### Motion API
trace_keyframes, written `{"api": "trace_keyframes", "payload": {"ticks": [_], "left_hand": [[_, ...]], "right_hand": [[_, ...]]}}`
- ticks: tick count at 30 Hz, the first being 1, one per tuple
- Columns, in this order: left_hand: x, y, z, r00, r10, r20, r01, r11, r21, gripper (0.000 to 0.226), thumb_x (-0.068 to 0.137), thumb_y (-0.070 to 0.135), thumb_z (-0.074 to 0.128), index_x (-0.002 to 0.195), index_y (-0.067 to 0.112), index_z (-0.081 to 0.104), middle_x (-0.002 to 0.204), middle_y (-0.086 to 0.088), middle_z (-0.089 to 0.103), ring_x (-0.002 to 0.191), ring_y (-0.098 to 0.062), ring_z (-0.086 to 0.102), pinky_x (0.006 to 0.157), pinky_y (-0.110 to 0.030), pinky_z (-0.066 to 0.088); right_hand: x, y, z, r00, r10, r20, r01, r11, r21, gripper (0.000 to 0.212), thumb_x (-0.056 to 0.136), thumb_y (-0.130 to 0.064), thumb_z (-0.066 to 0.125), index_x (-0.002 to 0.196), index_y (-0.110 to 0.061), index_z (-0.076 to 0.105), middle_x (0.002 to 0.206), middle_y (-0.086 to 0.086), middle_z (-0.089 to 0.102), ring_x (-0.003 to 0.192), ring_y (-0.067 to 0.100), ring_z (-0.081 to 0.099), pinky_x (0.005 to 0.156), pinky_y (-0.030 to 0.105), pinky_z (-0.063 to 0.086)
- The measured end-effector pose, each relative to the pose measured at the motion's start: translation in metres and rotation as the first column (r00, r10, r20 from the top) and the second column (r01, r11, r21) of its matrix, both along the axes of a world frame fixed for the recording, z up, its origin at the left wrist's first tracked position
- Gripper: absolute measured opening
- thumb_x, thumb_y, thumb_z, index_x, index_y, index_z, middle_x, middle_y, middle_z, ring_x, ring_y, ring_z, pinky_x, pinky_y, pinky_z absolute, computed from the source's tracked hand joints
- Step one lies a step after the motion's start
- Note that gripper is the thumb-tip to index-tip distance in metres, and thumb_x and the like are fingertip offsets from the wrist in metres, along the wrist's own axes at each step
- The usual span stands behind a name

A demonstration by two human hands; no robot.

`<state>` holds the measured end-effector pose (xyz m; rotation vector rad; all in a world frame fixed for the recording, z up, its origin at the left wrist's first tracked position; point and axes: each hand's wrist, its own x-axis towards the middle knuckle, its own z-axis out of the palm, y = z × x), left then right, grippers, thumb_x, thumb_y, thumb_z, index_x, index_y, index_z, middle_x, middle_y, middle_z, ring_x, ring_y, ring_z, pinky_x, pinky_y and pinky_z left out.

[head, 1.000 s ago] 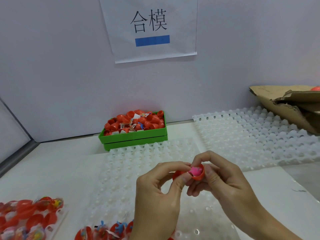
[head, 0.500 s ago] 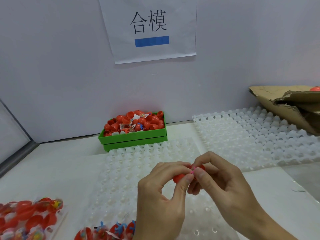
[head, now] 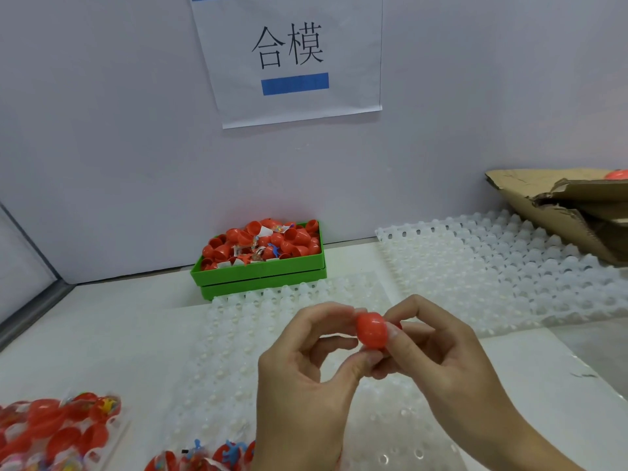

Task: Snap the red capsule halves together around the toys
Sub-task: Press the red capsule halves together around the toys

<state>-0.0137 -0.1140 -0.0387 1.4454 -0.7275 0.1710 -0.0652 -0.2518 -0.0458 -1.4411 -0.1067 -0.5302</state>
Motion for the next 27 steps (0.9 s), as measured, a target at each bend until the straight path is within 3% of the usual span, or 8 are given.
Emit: {"api": "trace_keyframes", "payload": {"ticks": [4,9,15,19,24,27], "left_hand": [[-0.002,0.000,-0.001,0.993,0.047,0.107,-0.058,0.992,0.109,0.035,0.072,0.017,0.080,0.100,0.036,0.073,0.094,0.012,0.074,0.092,-0.016,0.070,0.078,-0.020,0.056],[0.002,0.001,0.000,0.993,0.054,0.109,-0.063,0.995,0.082,0.032,0.070,0.013,0.082,0.094,0.032,0.074,0.092,0.011,0.074,0.090,-0.016,0.071,0.078,-0.021,0.057],[0.002,0.002,-0.001,0.999,0.027,0.046,-0.031,0.995,0.096,0.038,0.072,-0.001,0.082,0.091,0.032,0.075,0.089,0.008,0.075,0.088,-0.017,0.072,0.078,-0.021,0.057],[0.002,0.003,0.002,0.997,-0.037,-0.066,0.039,0.999,0.032,0.030,0.070,0.004,0.082,0.087,0.028,0.076,0.085,0.002,0.076,0.083,-0.018,0.074,0.072,-0.018,0.057],[0.005,0.006,0.005,0.988,-0.086,-0.124,0.093,0.995,0.046,0.027,0.063,0.016,0.080,0.087,0.027,0.075,0.086,0.001,0.075,0.083,-0.018,0.074,0.075,-0.019,0.057],[0.008,0.009,0.005,0.987,-0.126,-0.098,0.134,0.988,0.076,0.028,0.069,0.011,0.086,0.089,0.026,0.074,0.091,0.001,0.075,0.090,-0.019,0.074,0.079,-0.022,0.058]], "right_hand": [[0.000,0.000,-0.001,1.000,0.012,-0.025,-0.013,1.000,-0.025,0.022,0.082,-0.036,0.069,0.081,-0.013,0.067,0.071,0.017,0.071,0.066,0.027,0.070,0.066,0.027,0.057],[-0.001,-0.001,-0.001,0.998,0.042,-0.036,-0.044,0.997,-0.063,0.020,0.085,-0.037,0.063,0.086,-0.018,0.066,0.073,0.017,0.070,0.067,0.026,0.069,0.066,0.028,0.055],[-0.001,-0.003,-0.005,0.991,0.100,-0.089,-0.102,0.995,-0.021,0.019,0.086,-0.034,0.062,0.100,-0.022,0.057,0.072,0.015,0.069,0.064,0.027,0.066,0.065,0.028,0.054],[-0.001,-0.008,-0.002,0.981,0.168,-0.097,-0.166,0.986,0.024,0.027,0.083,-0.034,0.065,0.105,-0.024,0.054,0.072,0.016,0.069,0.064,0.029,0.066,0.064,0.031,0.054],[0.000,-0.013,0.002,0.985,0.137,-0.102,-0.136,0.991,0.017,0.053,0.071,-0.035,0.078,0.110,-0.012,0.050,0.071,0.019,0.071,0.059,0.026,0.065,0.059,0.026,0.052],[0.000,-0.015,0.005,0.990,0.085,-0.110,-0.085,0.996,0.008,0.053,0.060,-0.042,0.092,0.095,-0.015,0.062,0.070,0.020,0.072,0.056,0.025,0.065,0.057,0.024,0.052]]}}
